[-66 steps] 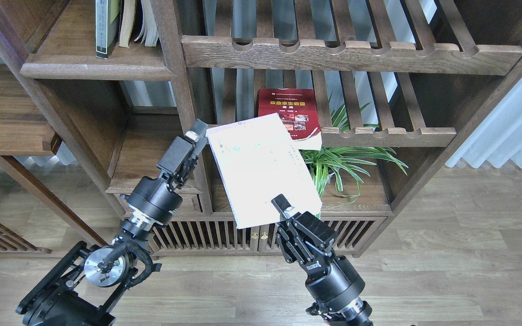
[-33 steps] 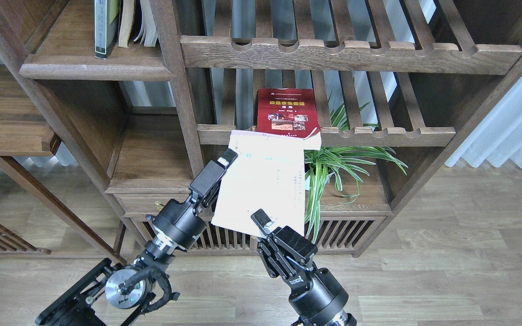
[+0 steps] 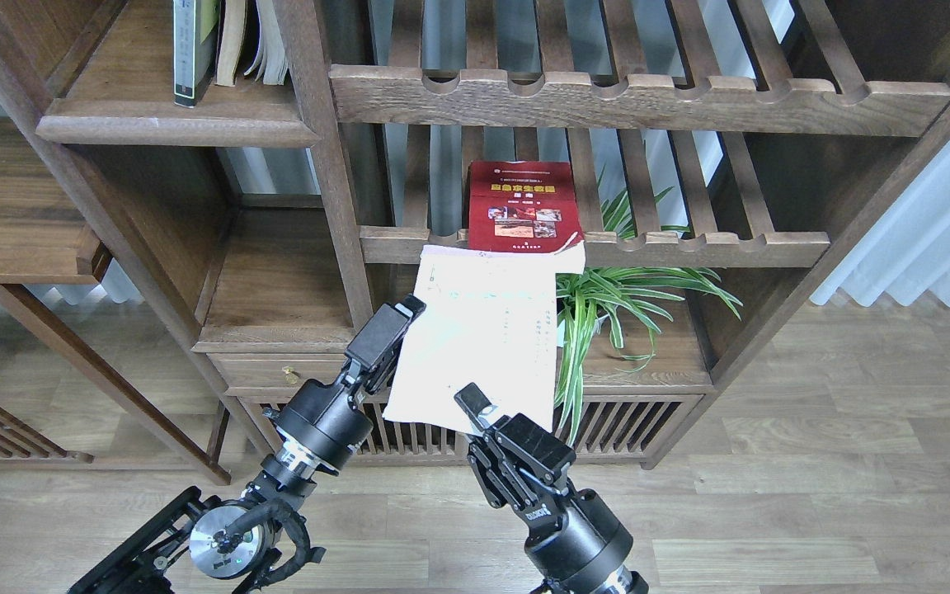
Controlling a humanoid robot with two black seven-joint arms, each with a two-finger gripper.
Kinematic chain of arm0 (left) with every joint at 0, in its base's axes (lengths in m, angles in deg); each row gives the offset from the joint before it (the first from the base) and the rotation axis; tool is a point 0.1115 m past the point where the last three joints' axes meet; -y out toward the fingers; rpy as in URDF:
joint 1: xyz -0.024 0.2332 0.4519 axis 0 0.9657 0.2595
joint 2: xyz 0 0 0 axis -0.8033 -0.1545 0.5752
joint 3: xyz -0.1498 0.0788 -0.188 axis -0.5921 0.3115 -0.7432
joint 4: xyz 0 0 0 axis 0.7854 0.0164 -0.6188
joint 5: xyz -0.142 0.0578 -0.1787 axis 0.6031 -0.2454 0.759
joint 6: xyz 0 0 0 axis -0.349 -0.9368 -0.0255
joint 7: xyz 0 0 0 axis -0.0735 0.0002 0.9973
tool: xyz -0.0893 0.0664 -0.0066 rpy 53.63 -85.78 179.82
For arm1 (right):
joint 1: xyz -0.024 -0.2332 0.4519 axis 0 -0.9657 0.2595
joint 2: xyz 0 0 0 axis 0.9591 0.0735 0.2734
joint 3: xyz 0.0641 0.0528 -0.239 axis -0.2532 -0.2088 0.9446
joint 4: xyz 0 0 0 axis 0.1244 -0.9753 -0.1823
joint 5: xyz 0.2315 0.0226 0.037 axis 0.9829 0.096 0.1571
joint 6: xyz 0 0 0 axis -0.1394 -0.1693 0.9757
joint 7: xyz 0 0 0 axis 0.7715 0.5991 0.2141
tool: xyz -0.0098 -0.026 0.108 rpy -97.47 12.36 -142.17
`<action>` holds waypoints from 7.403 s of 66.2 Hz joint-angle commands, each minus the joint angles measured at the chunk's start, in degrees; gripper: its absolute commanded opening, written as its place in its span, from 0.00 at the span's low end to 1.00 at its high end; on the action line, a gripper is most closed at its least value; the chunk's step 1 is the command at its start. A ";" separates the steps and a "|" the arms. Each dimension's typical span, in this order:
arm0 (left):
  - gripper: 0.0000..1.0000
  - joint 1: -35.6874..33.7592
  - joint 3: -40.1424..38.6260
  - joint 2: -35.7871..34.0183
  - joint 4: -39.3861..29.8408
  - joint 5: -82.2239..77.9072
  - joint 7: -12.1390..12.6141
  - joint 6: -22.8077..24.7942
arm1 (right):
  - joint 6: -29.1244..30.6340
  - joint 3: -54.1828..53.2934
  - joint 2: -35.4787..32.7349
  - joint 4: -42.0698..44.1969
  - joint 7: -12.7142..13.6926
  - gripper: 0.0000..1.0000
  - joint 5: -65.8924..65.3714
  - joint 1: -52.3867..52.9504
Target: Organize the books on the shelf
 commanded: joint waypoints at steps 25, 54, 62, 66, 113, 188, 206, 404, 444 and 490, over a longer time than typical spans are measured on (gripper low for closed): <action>0.00 0.27 -1.18 0.00 -1.79 0.87 -0.10 0.00 | 0.00 -4.18 -1.02 3.59 -0.21 0.04 0.08 3.68; 0.00 1.50 -1.54 -1.93 -2.23 1.14 -0.01 0.00 | 0.00 -7.26 -1.99 6.67 -0.30 0.05 0.26 5.35; 0.00 1.50 -2.50 -2.90 -2.23 0.96 0.61 0.00 | 0.00 -7.08 -2.25 6.76 -0.22 0.36 -0.53 6.14; 0.00 1.67 -3.99 -2.99 -2.23 0.43 0.69 0.00 | 0.00 -6.38 -2.87 7.19 -0.13 0.70 -1.49 7.20; 0.00 -12.12 -28.07 -5.45 -4.96 0.87 16.95 0.00 | 0.00 -7.35 -4.45 10.80 -1.01 0.98 -3.52 7.55; 0.00 -29.17 -44.52 -33.58 1.98 -1.85 25.65 0.00 | 0.00 -7.79 -2.61 12.64 -1.01 0.98 -3.70 9.84; 0.00 -31.73 -46.18 -34.28 3.48 -7.30 29.22 0.00 | 0.00 -7.96 -2.25 12.64 -1.01 0.98 -3.78 9.57; 0.61 -3.17 -28.78 -13.46 -4.87 -9.67 24.86 0.00 | -1.36 -1.20 0.03 31.10 -10.06 0.98 -5.37 23.63; 0.66 32.17 -33.79 -3.96 -2.94 -6.16 23.46 0.00 | -18.76 -1.46 0.03 39.45 -11.55 0.98 0.87 40.68; 0.66 36.65 -33.70 -2.64 -0.12 -6.25 23.55 0.00 | -23.78 -1.90 0.03 47.10 -11.99 0.68 7.38 48.33</action>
